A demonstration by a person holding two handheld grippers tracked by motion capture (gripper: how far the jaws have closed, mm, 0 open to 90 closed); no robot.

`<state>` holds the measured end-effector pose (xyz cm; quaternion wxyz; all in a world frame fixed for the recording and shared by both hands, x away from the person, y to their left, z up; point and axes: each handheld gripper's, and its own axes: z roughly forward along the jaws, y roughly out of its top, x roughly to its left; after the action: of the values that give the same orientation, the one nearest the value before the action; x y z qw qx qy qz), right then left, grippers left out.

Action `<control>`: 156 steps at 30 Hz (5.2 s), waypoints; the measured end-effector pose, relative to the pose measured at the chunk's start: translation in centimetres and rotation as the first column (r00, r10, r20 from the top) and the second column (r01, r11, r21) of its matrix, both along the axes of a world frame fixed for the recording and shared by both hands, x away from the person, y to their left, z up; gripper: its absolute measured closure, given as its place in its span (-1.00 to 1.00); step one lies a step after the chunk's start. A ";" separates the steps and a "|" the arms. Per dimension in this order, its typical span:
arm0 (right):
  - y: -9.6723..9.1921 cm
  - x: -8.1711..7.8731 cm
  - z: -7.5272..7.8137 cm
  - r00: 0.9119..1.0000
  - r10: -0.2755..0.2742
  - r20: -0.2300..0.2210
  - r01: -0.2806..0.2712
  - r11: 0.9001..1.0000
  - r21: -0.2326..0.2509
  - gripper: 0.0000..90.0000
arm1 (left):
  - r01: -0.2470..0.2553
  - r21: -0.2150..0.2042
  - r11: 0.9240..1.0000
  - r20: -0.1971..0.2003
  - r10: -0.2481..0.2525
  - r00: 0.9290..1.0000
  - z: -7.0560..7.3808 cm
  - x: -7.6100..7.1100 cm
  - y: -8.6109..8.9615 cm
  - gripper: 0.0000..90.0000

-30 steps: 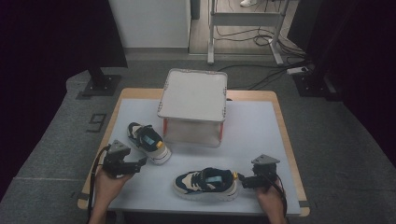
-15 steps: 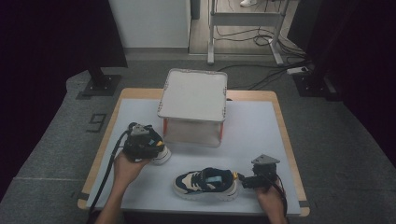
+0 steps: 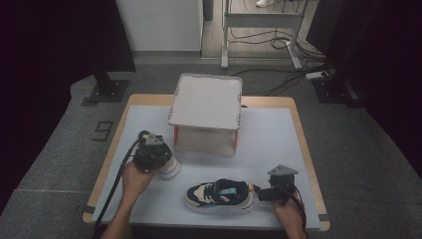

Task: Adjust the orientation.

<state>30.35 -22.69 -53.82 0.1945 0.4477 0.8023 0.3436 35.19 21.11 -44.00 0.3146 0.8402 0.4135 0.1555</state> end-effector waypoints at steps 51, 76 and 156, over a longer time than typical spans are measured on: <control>0.0 0.0 0.0 1.000 0.002 0.003 -0.002 1.000 0.000 -1.00 | -0.336 -0.057 0.940 -0.026 0.335 0.942 -3.7 -2.9 7.0 -0.63; 0.0 -0.1 0.0 1.000 0.004 0.006 -0.004 1.000 -0.001 -0.99 | -0.261 -0.084 0.962 -0.006 0.261 0.965 -3.1 -3.3 6.8 -0.41; 0.0 -0.1 0.0 1.000 0.012 0.011 -0.012 1.000 0.003 -0.95 | -0.214 -0.066 0.975 0.104 0.220 0.970 -3.8 5.7 -8.6 -0.45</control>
<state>30.22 -22.69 -53.79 0.1961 0.4411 0.8034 0.3485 40.85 12.51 -47.81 0.3408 0.7711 0.4889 0.2242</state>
